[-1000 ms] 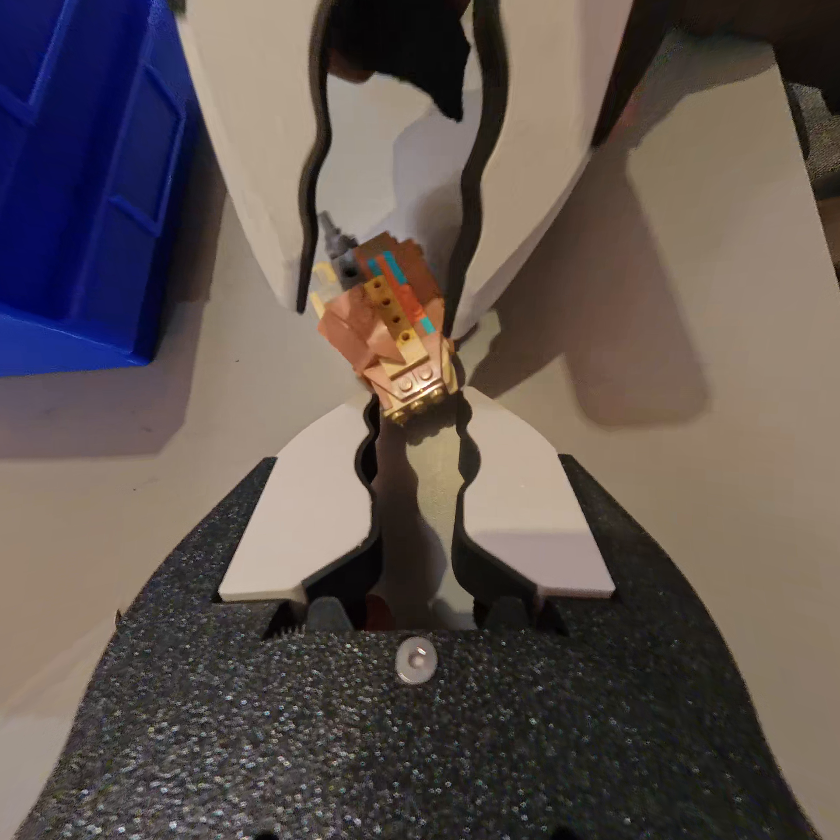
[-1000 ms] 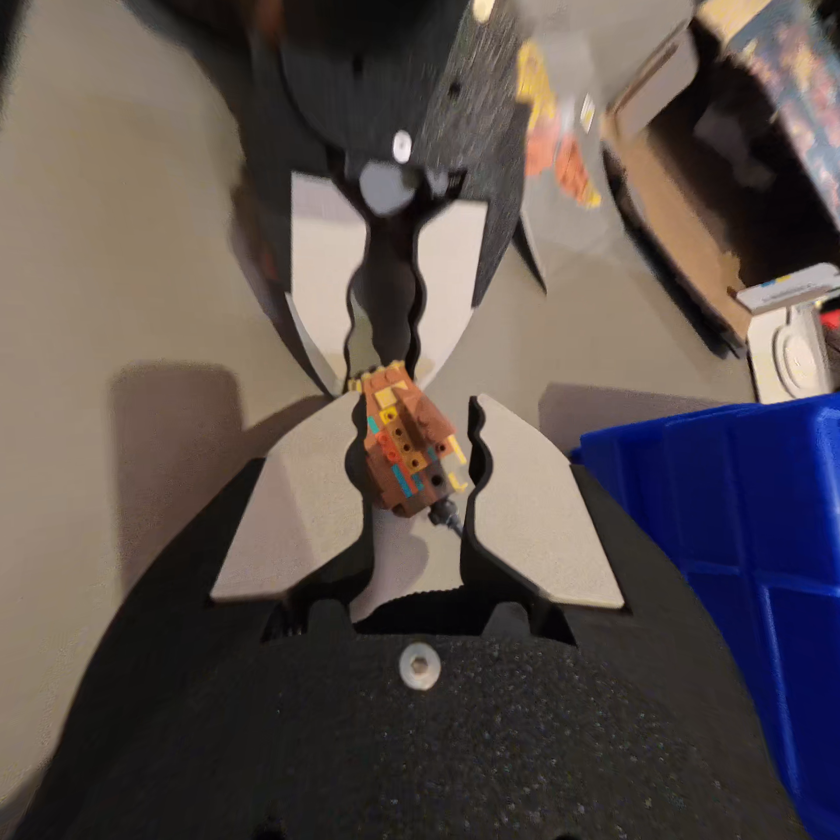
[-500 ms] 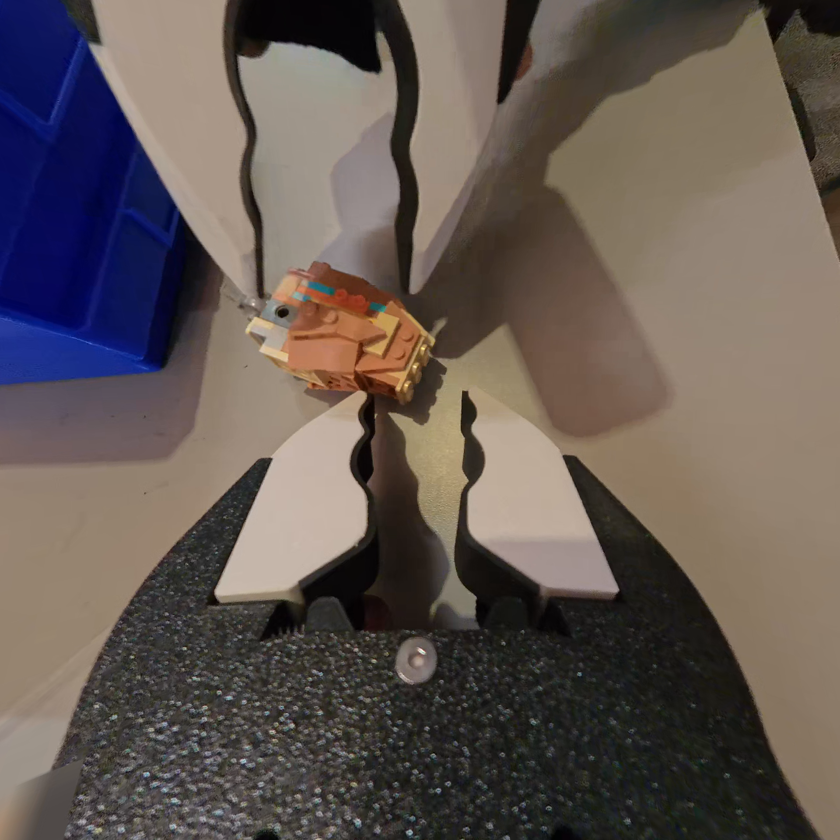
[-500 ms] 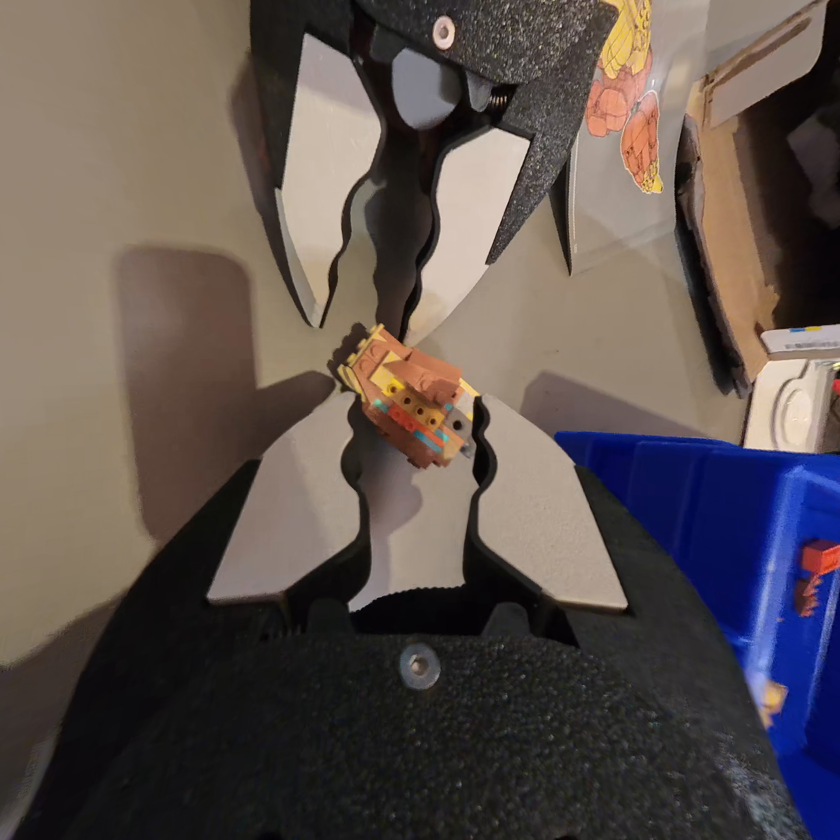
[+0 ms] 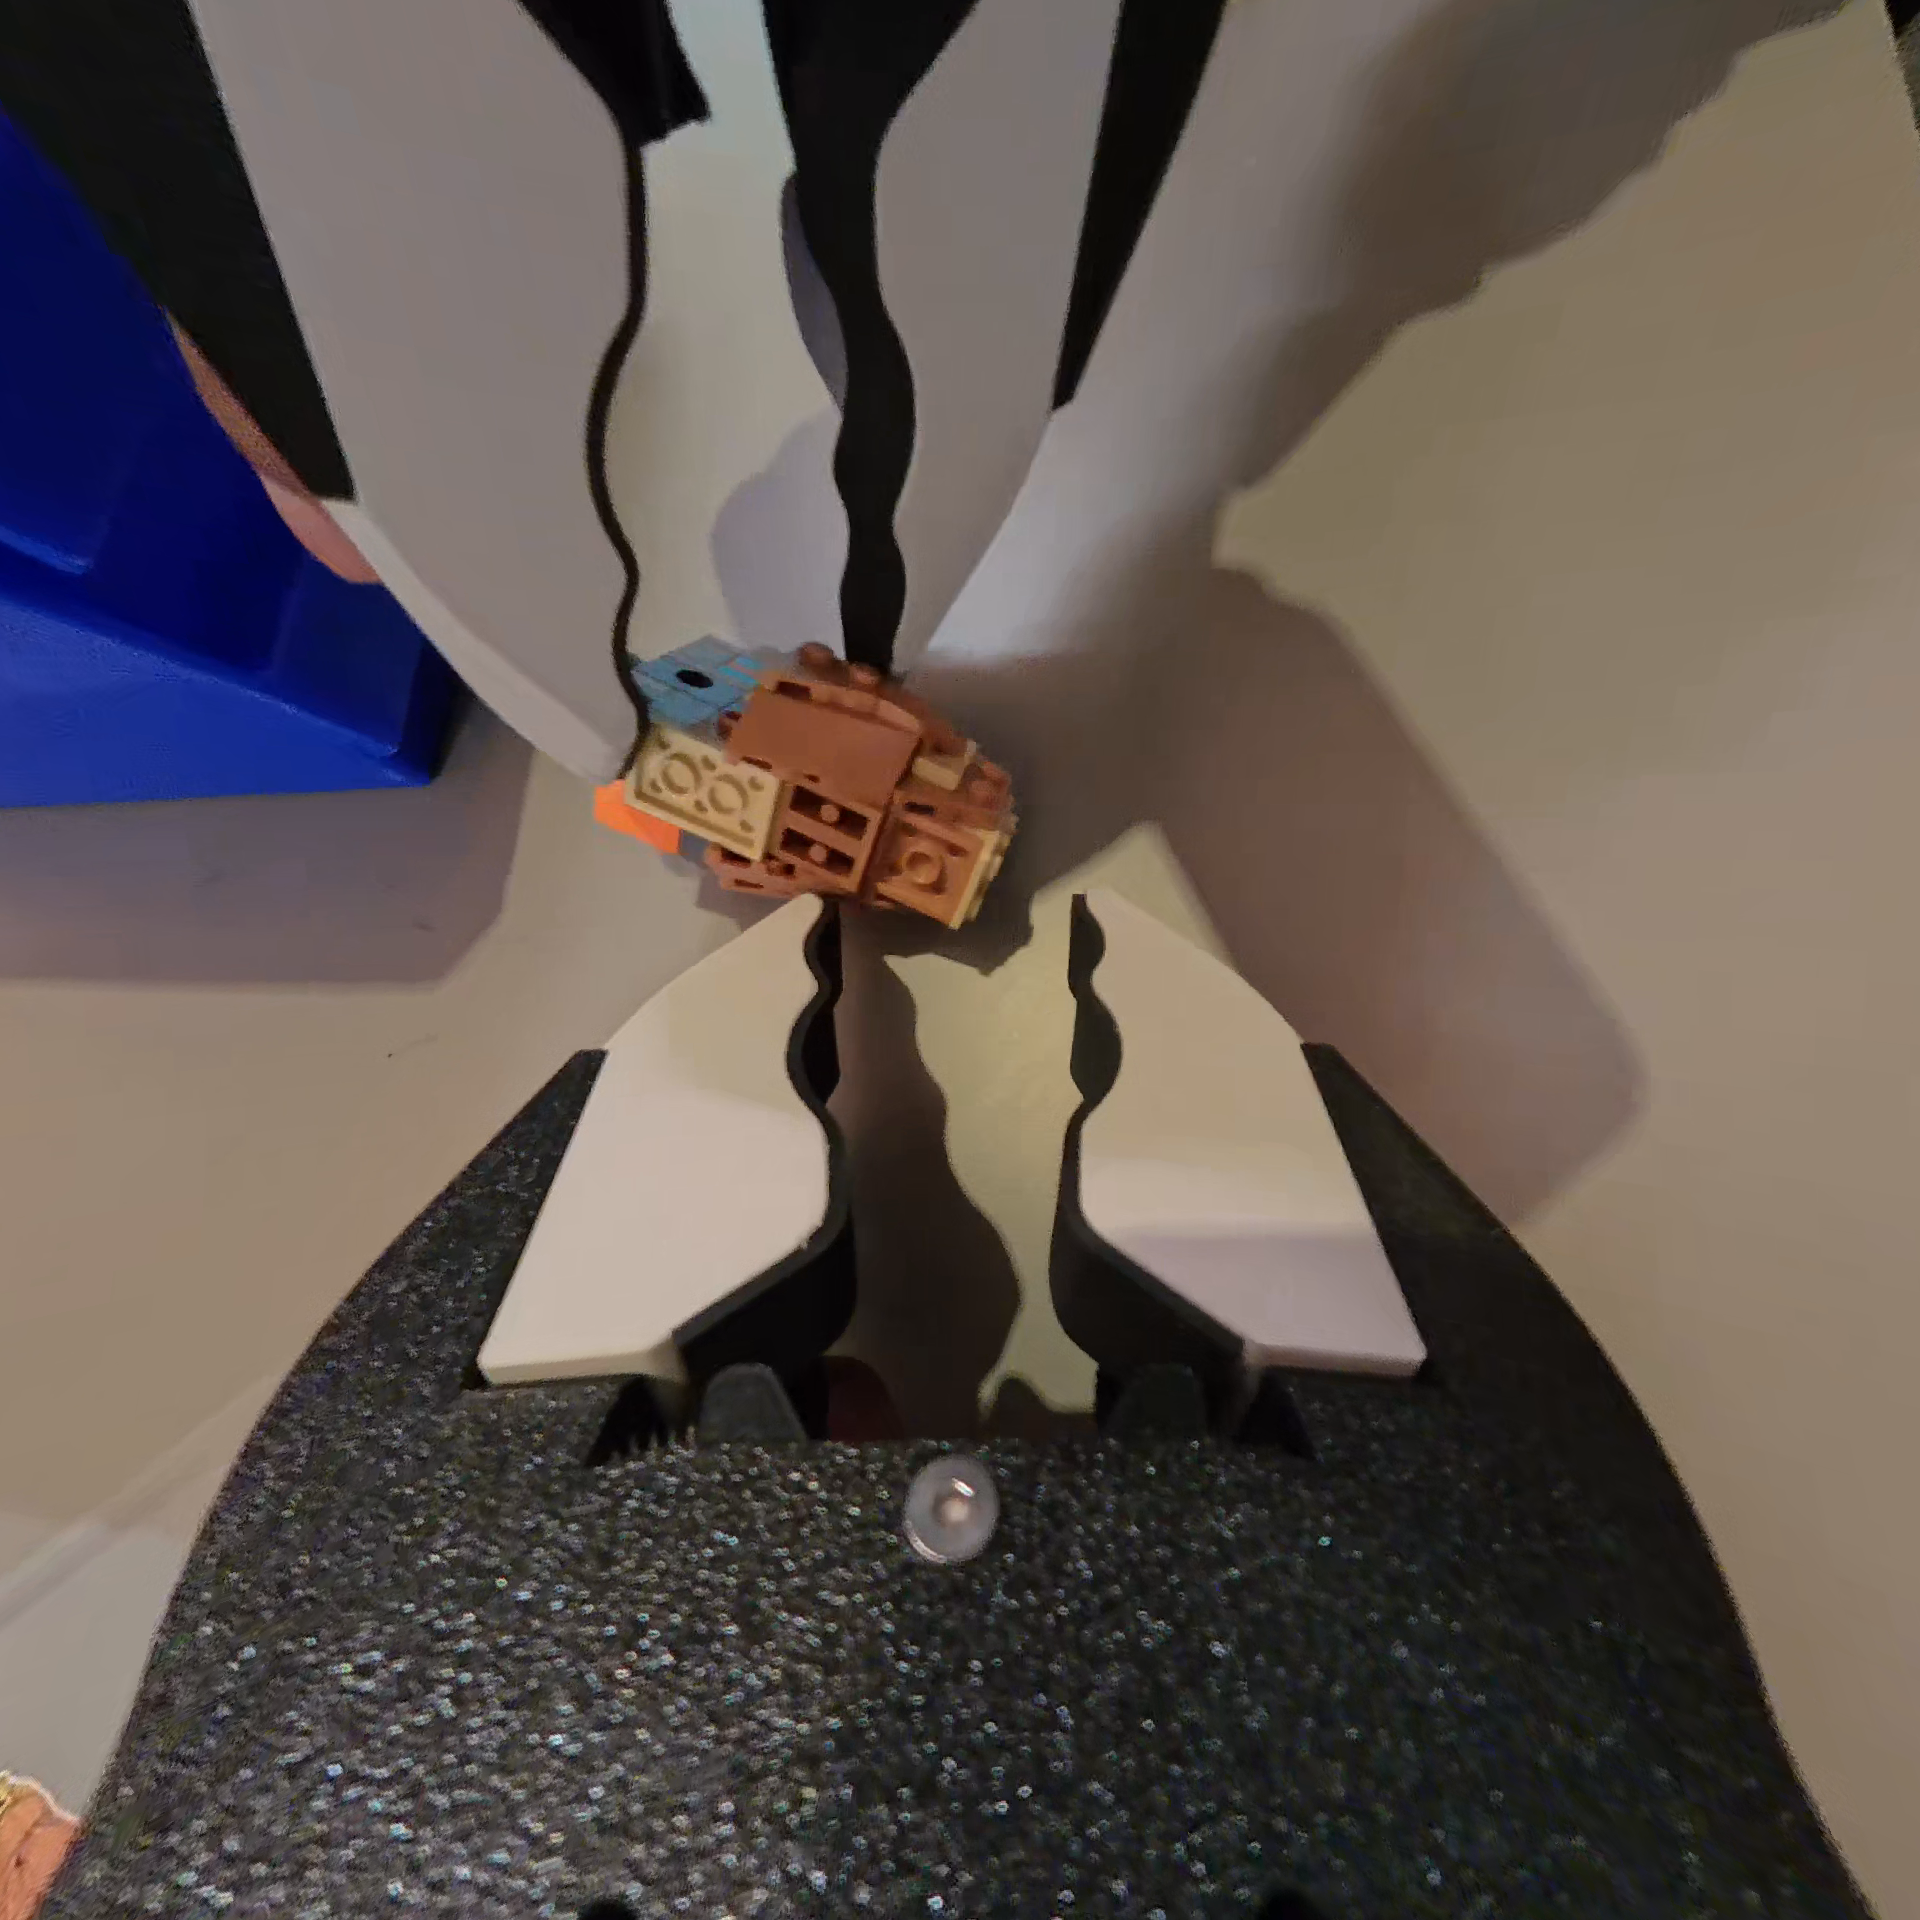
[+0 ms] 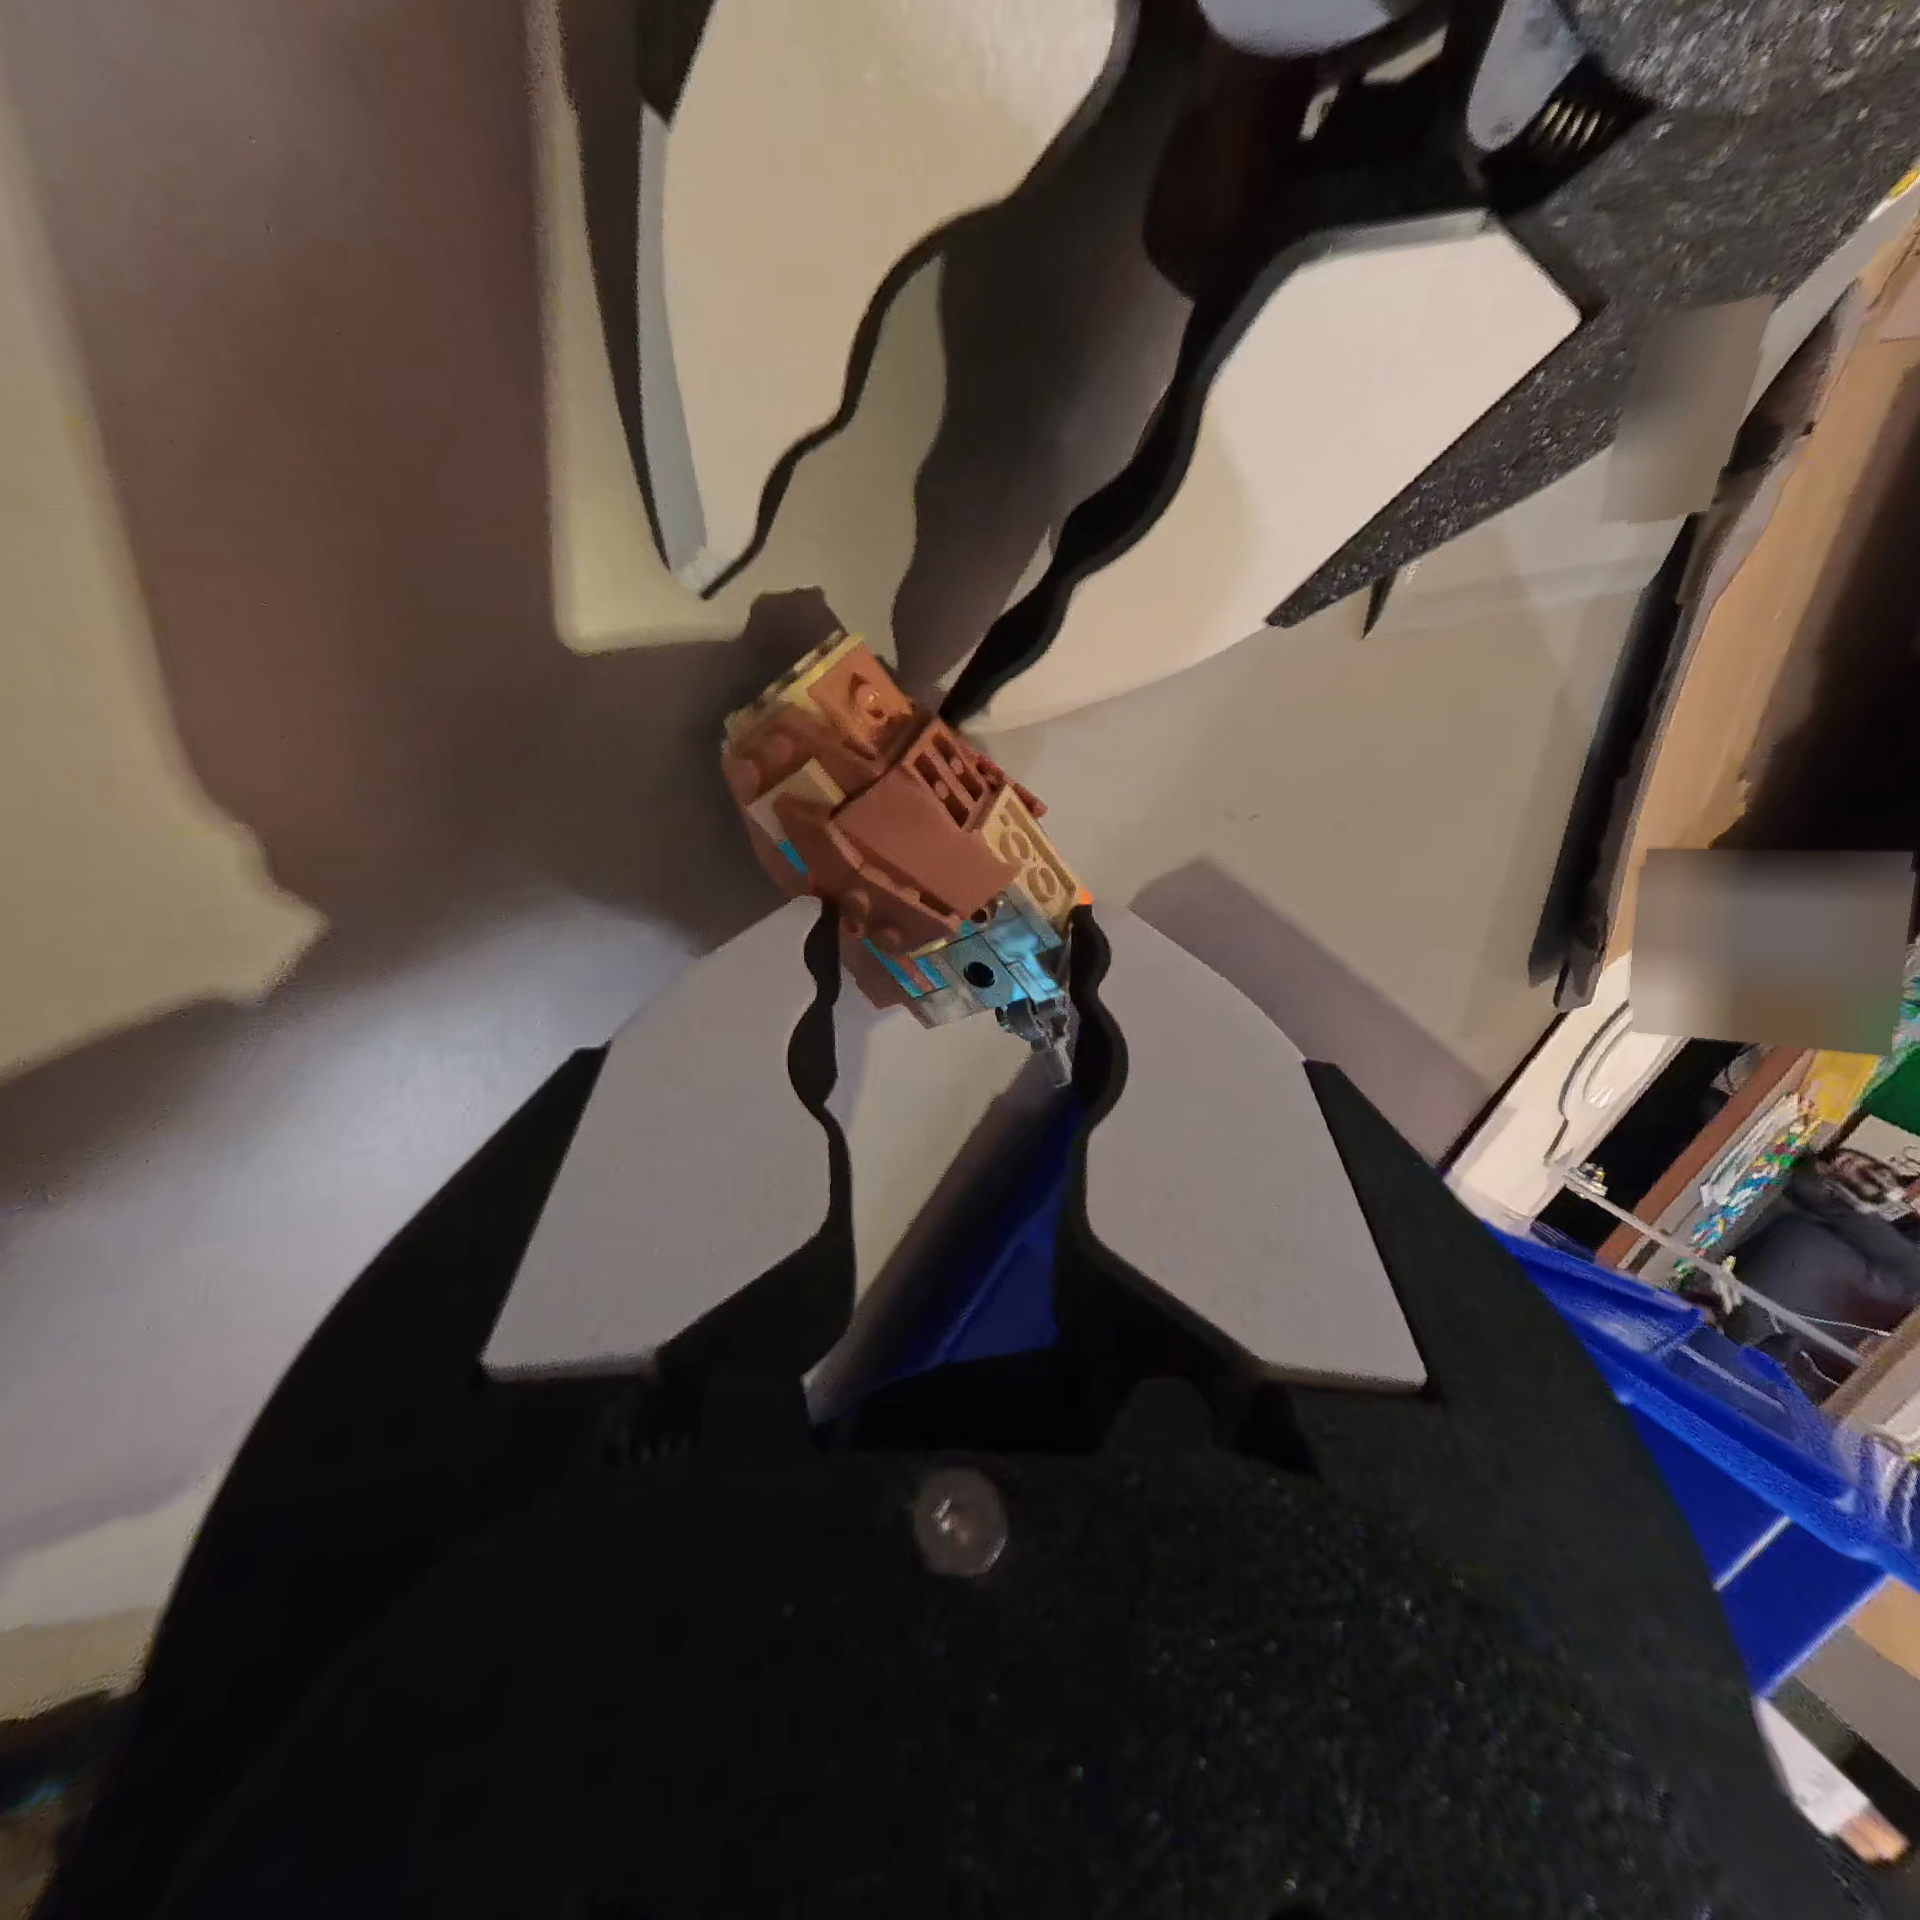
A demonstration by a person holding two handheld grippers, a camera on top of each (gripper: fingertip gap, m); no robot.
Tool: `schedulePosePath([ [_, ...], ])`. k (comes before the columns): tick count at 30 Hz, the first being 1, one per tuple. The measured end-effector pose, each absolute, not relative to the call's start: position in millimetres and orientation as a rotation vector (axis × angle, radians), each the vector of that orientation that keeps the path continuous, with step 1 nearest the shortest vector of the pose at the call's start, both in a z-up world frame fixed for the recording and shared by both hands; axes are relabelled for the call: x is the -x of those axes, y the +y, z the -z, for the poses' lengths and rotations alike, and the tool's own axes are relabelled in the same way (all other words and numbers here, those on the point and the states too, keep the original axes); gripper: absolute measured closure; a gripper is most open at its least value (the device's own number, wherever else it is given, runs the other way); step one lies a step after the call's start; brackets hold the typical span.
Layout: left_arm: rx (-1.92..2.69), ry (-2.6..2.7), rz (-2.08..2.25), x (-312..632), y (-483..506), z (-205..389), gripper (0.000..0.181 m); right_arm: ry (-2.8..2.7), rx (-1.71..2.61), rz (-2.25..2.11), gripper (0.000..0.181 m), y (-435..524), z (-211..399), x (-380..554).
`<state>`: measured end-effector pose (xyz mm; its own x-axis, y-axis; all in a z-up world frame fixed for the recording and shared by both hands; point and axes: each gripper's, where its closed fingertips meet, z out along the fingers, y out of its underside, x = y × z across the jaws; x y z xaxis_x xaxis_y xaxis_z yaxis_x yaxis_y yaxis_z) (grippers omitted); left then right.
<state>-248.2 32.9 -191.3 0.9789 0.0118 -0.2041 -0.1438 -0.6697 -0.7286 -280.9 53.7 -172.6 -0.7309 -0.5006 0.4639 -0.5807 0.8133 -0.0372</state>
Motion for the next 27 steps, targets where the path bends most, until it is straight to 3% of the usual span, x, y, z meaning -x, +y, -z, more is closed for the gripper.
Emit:
schedulePosePath([
  [19,2.290,0.066,-0.294,263,20,190,0.135,-2.232,-1.068,-0.221,0.148,23,167,271],
  [27,2.288,0.057,-0.326,268,18,189,0.130,-2.287,-0.969,-0.177,0.155,23,169,279],
])
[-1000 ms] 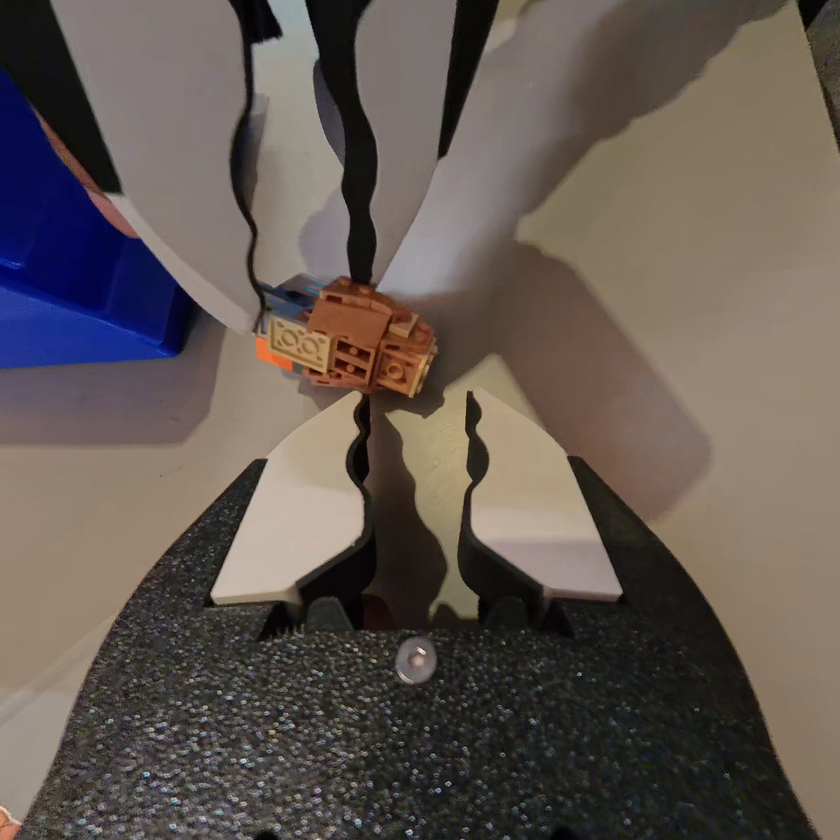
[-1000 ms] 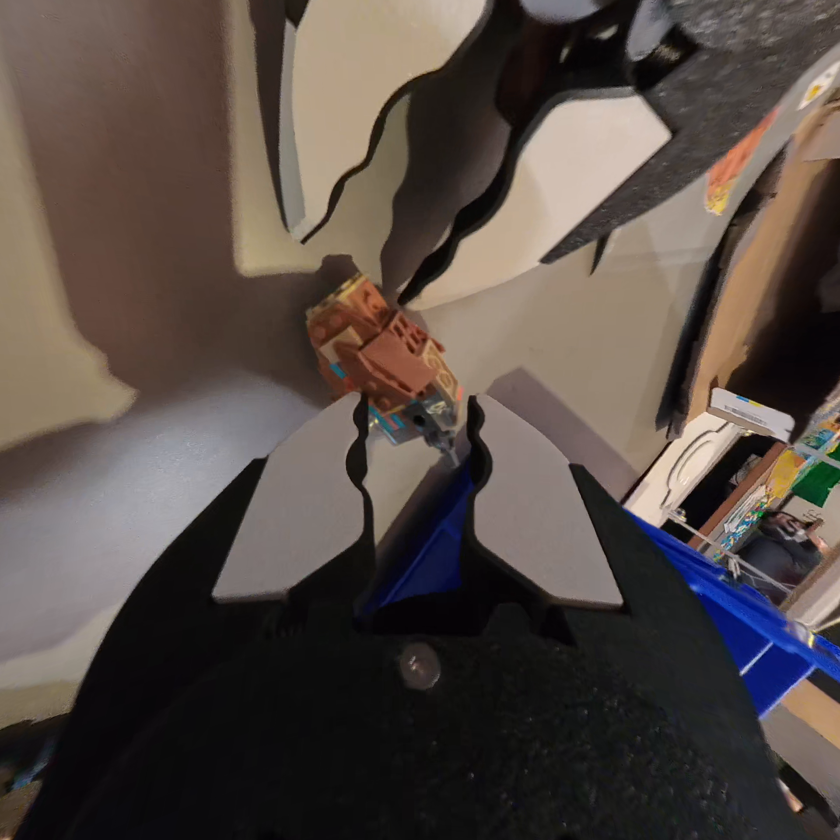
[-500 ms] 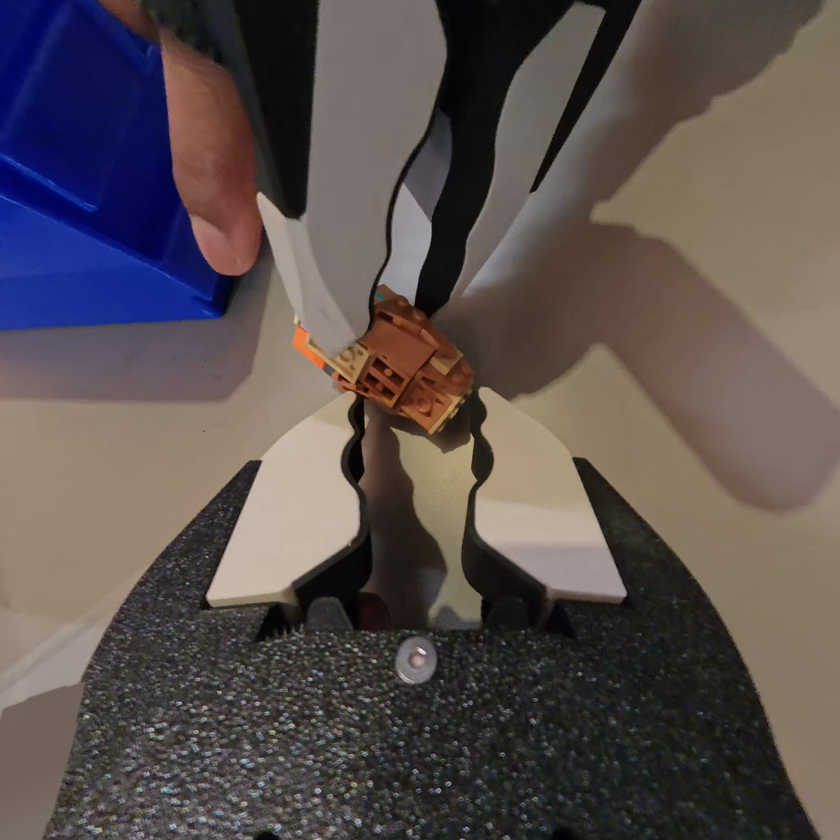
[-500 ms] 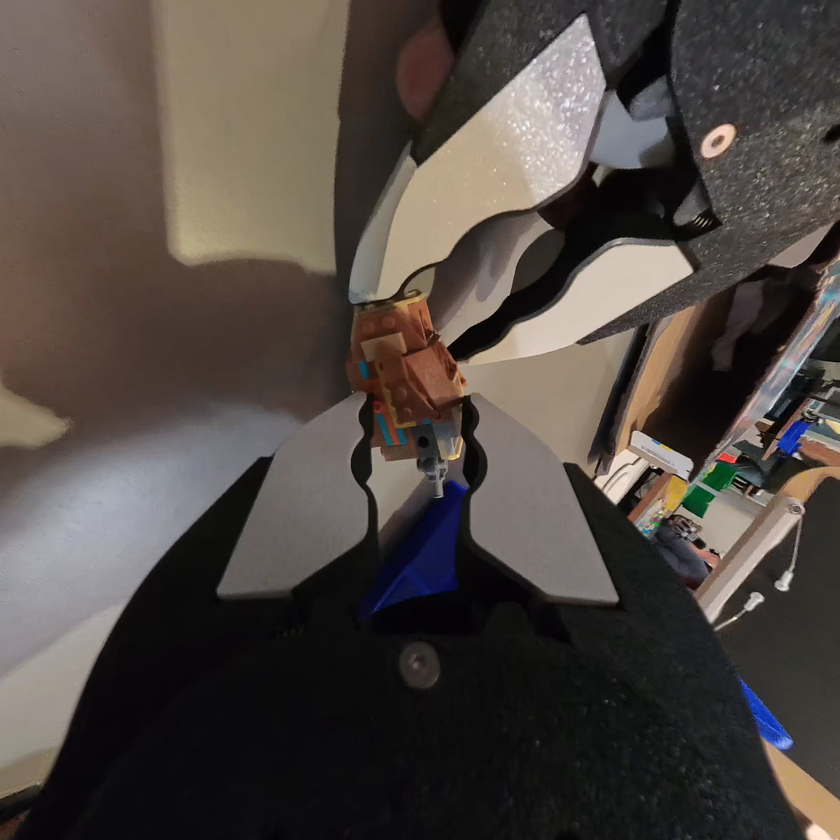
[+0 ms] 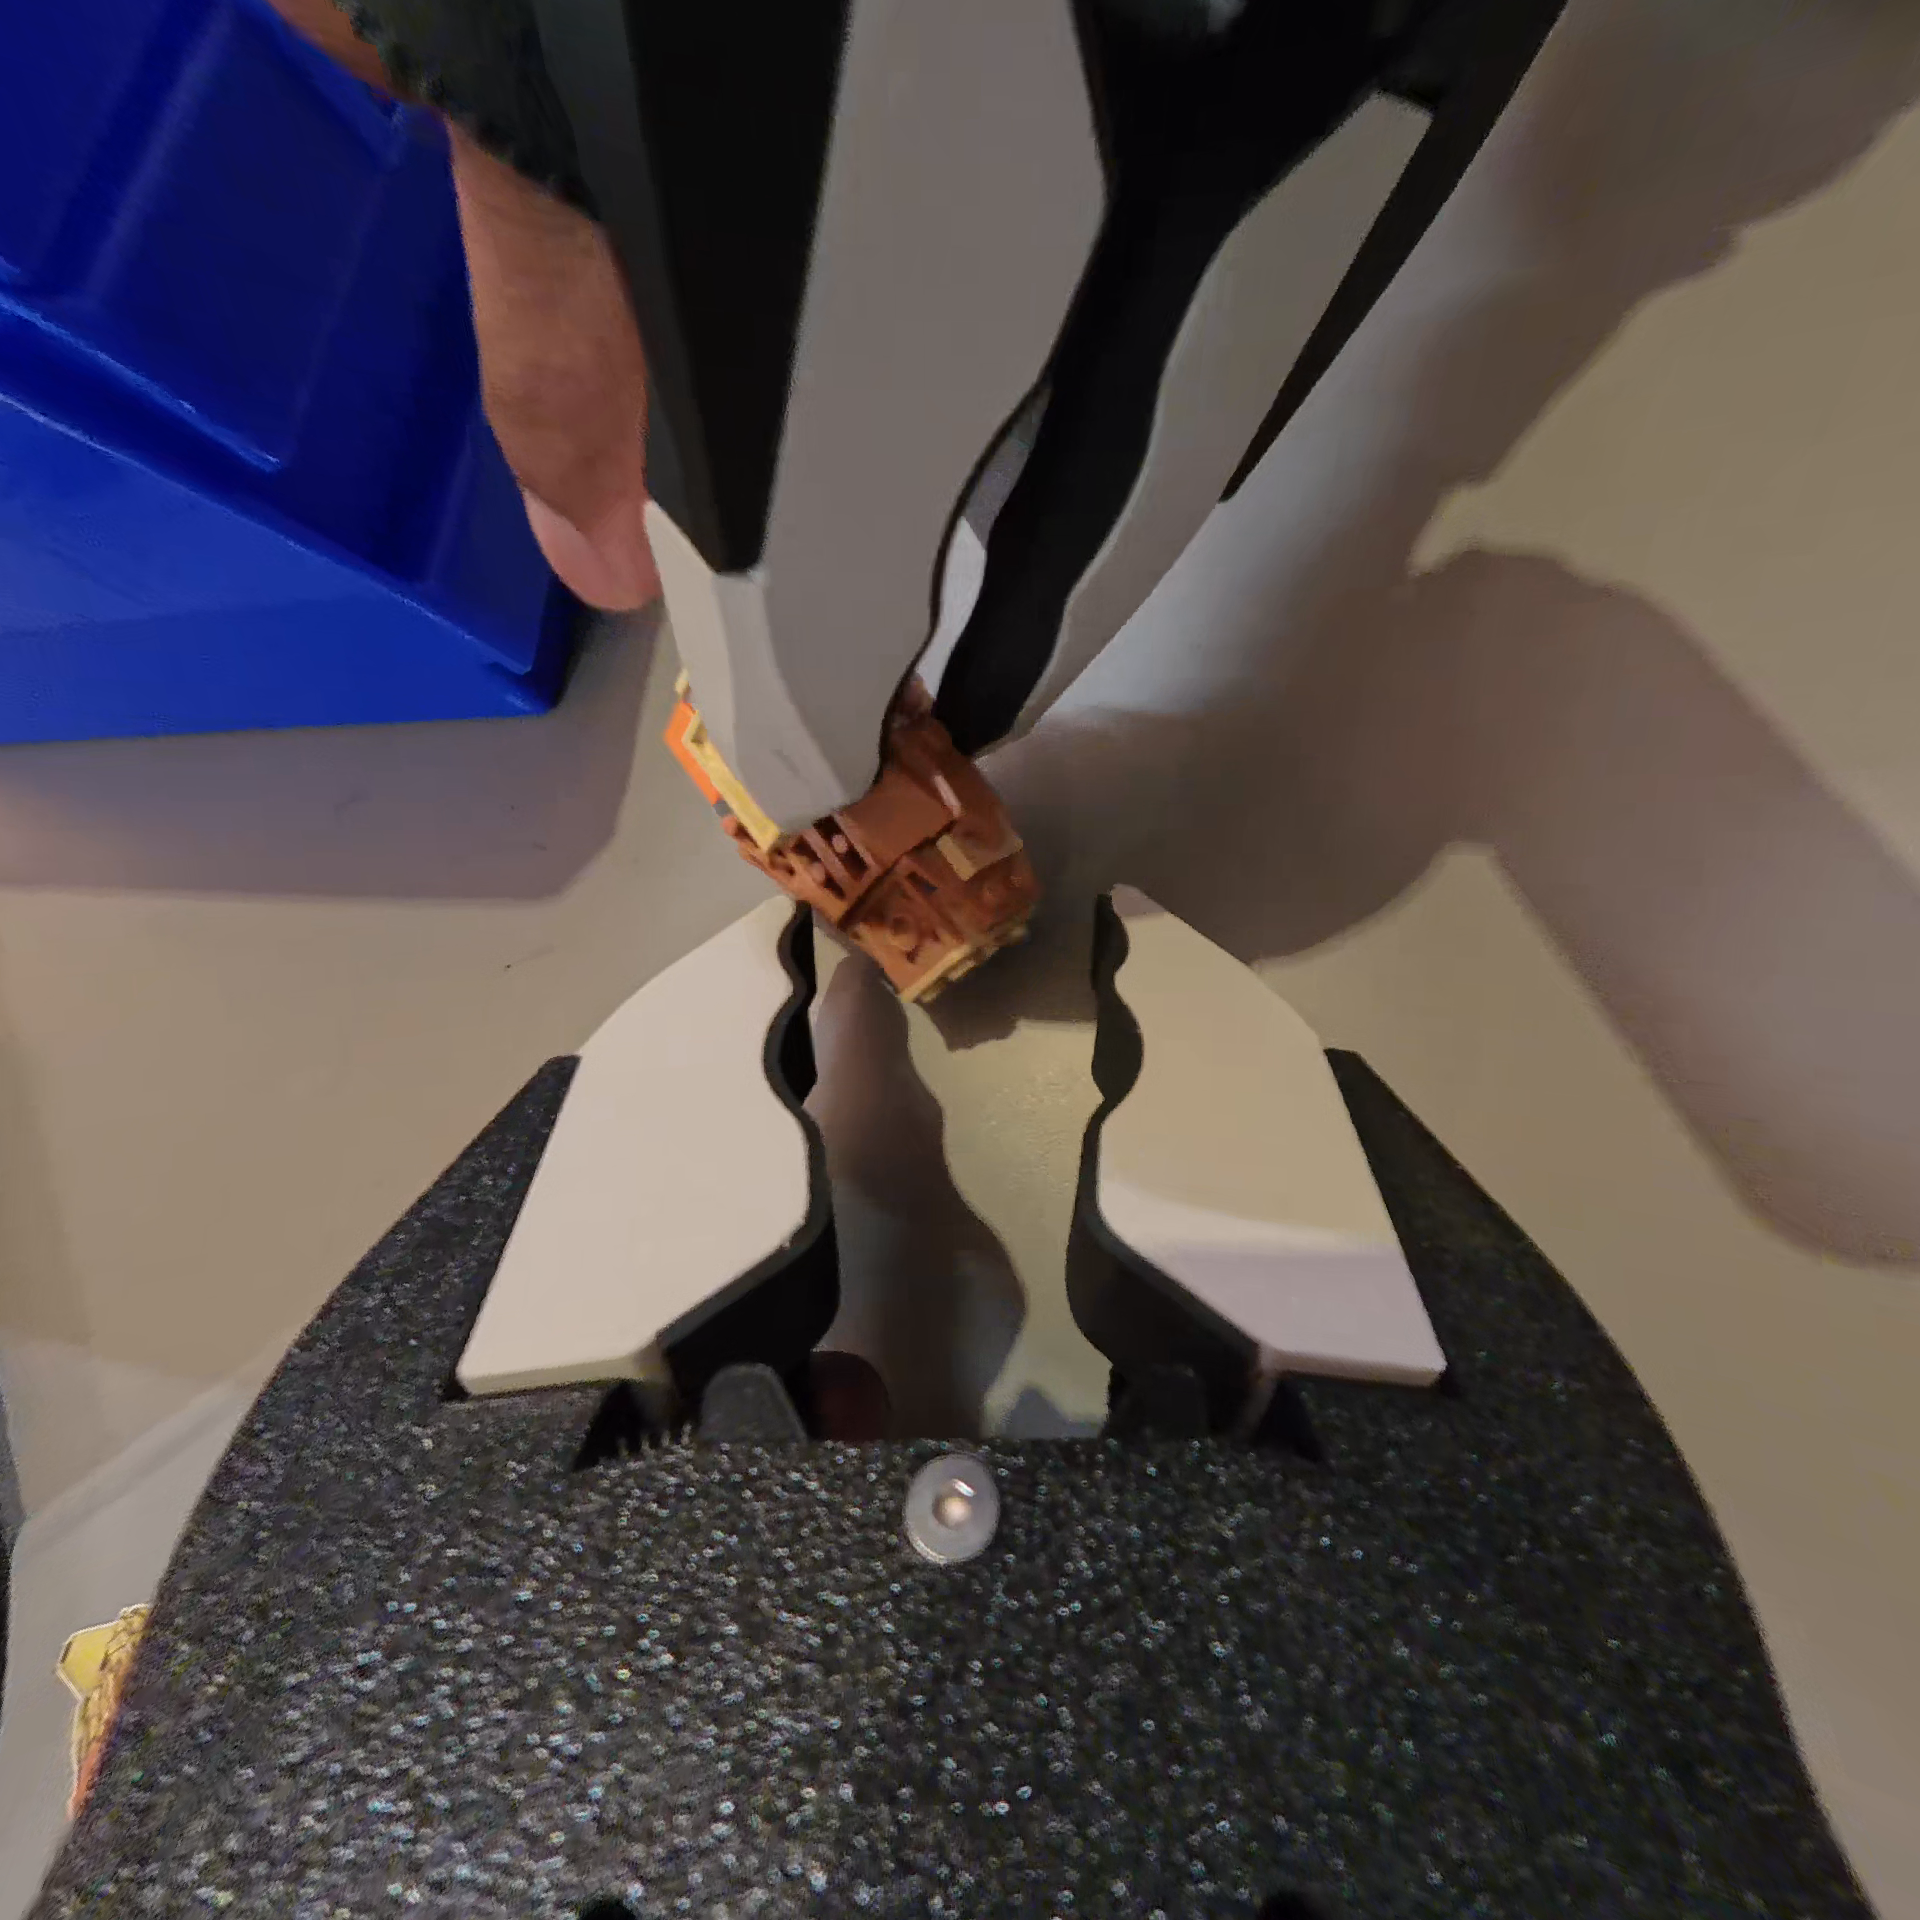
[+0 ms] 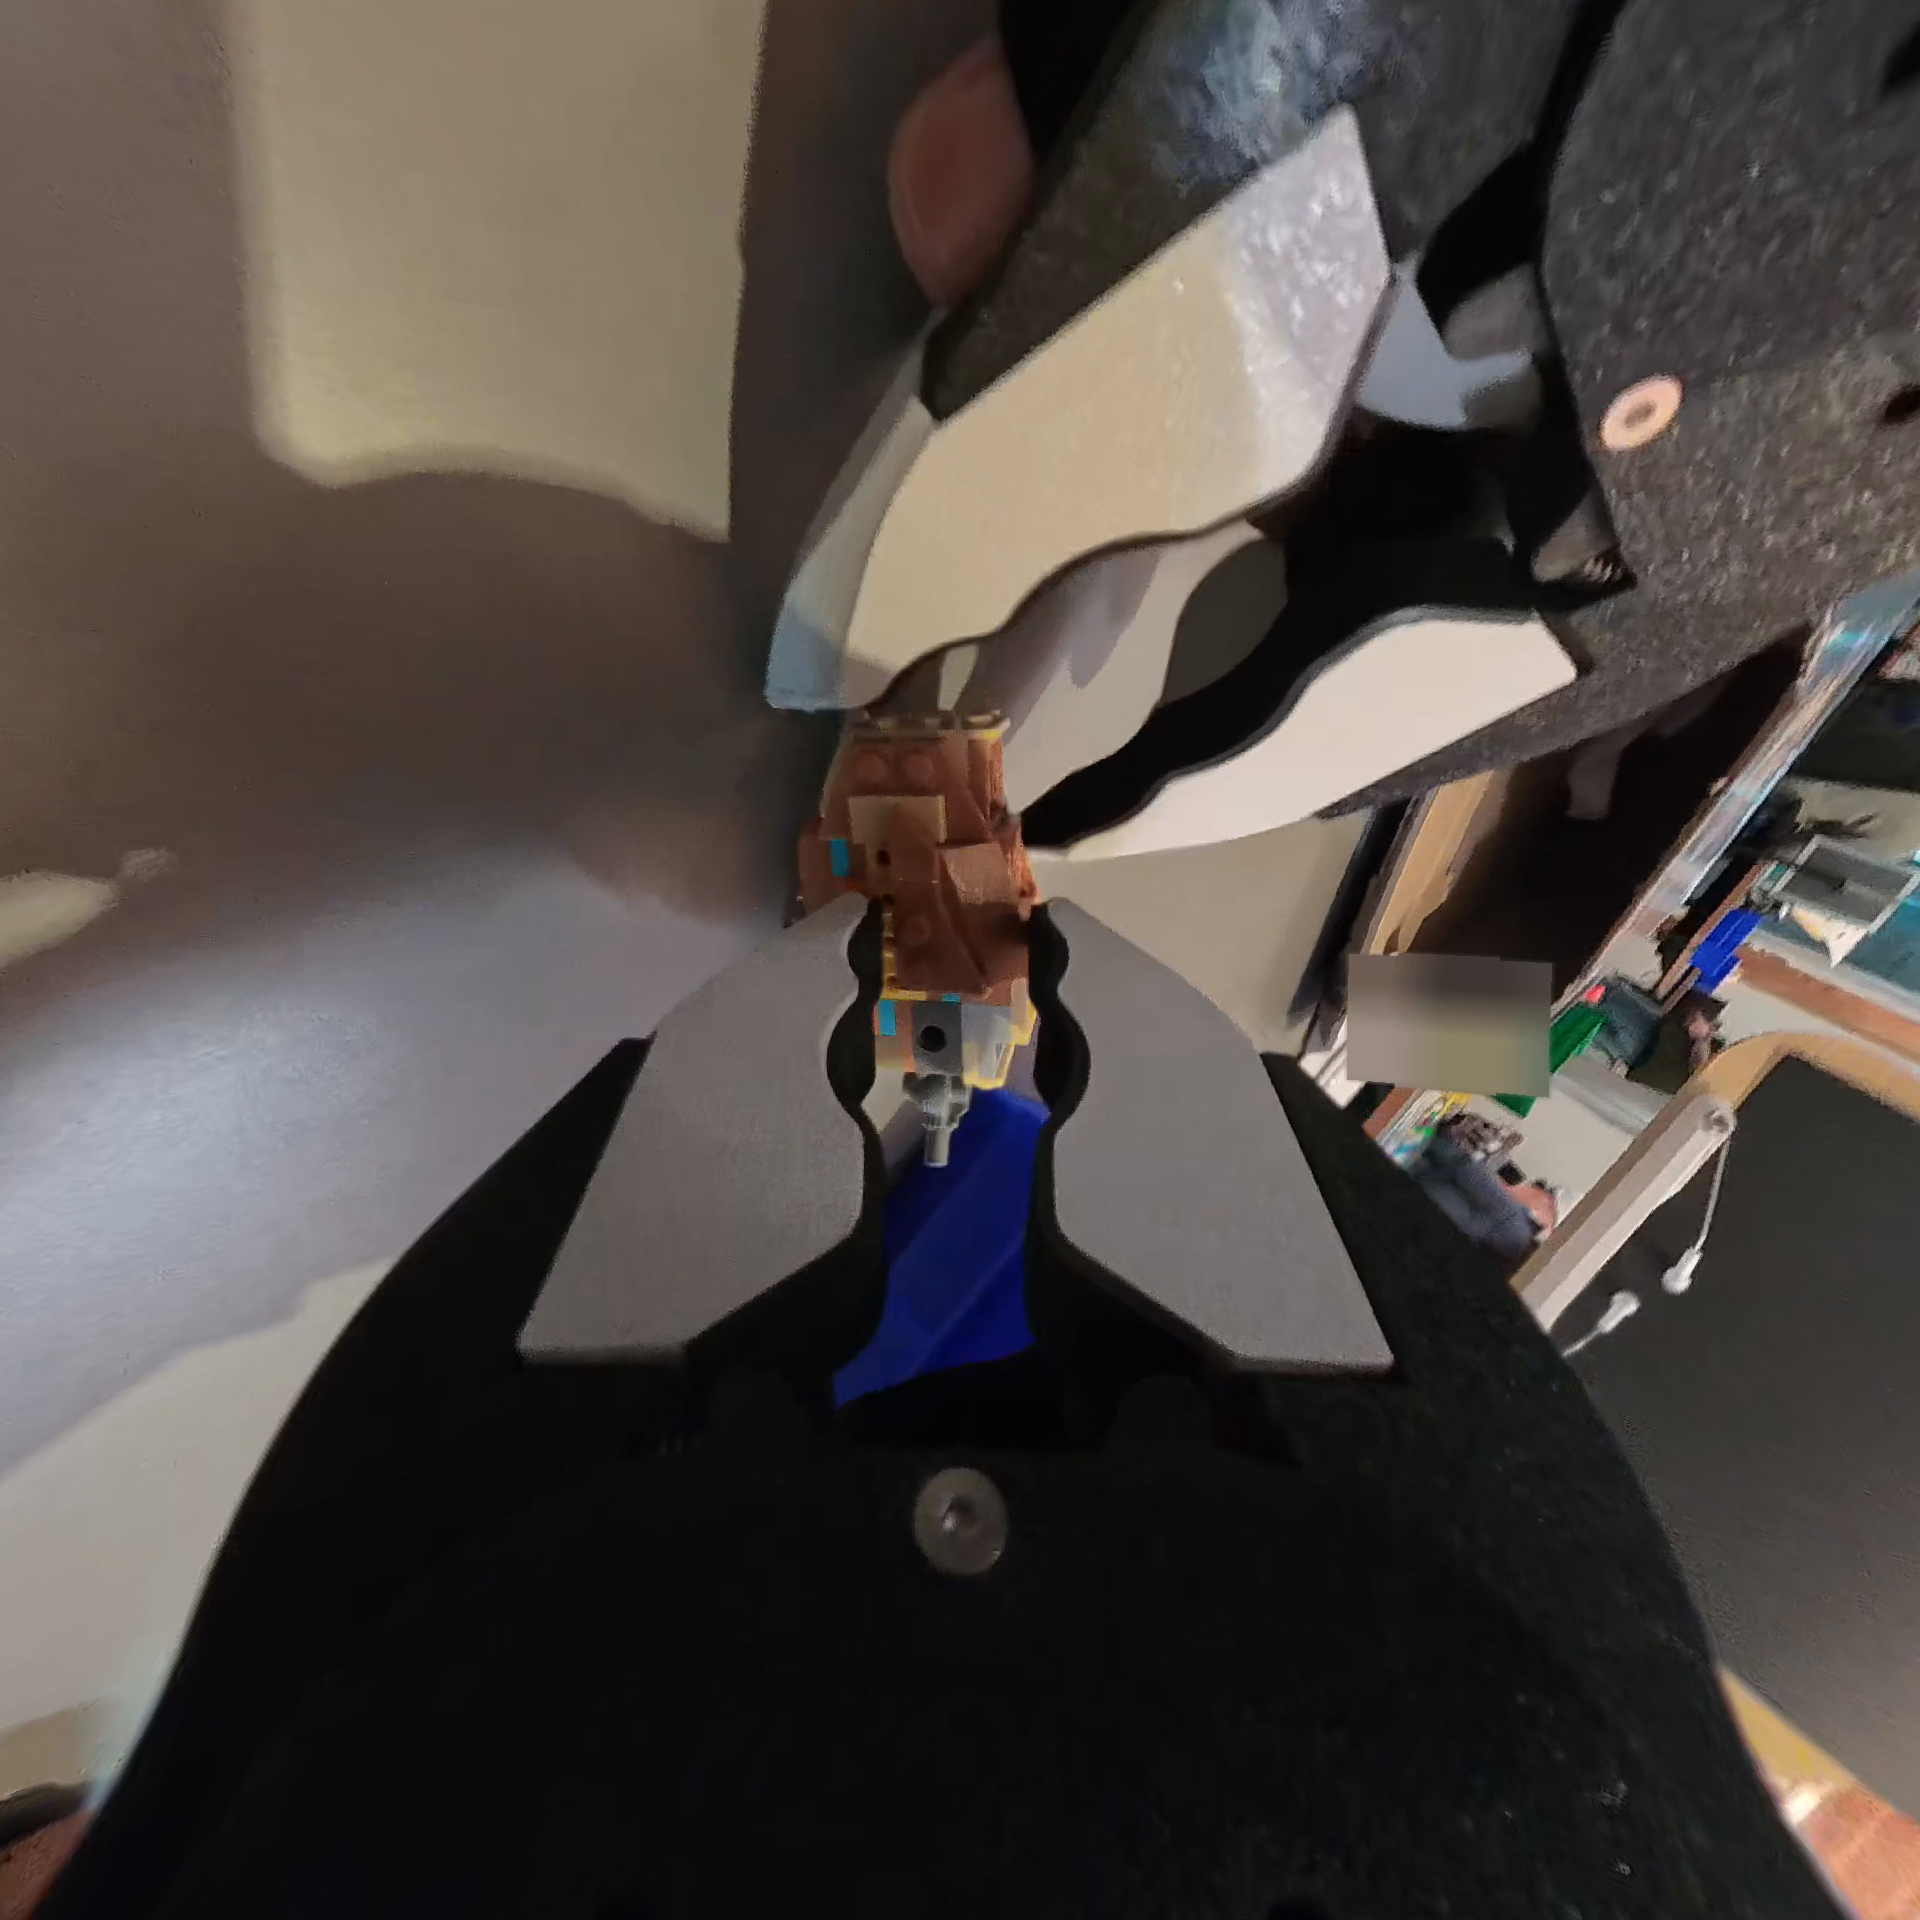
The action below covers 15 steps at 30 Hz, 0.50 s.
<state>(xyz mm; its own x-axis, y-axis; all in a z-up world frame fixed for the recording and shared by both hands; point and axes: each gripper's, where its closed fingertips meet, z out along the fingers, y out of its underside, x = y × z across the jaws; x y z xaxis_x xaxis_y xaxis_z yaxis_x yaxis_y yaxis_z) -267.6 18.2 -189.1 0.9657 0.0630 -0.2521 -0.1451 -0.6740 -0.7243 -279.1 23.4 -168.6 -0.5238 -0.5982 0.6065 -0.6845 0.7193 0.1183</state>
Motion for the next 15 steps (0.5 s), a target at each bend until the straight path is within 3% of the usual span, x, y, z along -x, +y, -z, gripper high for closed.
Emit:
schedulePosePath([
  [15,2.036,0.374,-0.749,273,25,162,0.124,-2.407,-0.168,-0.956,0.157,14,149,273],
])
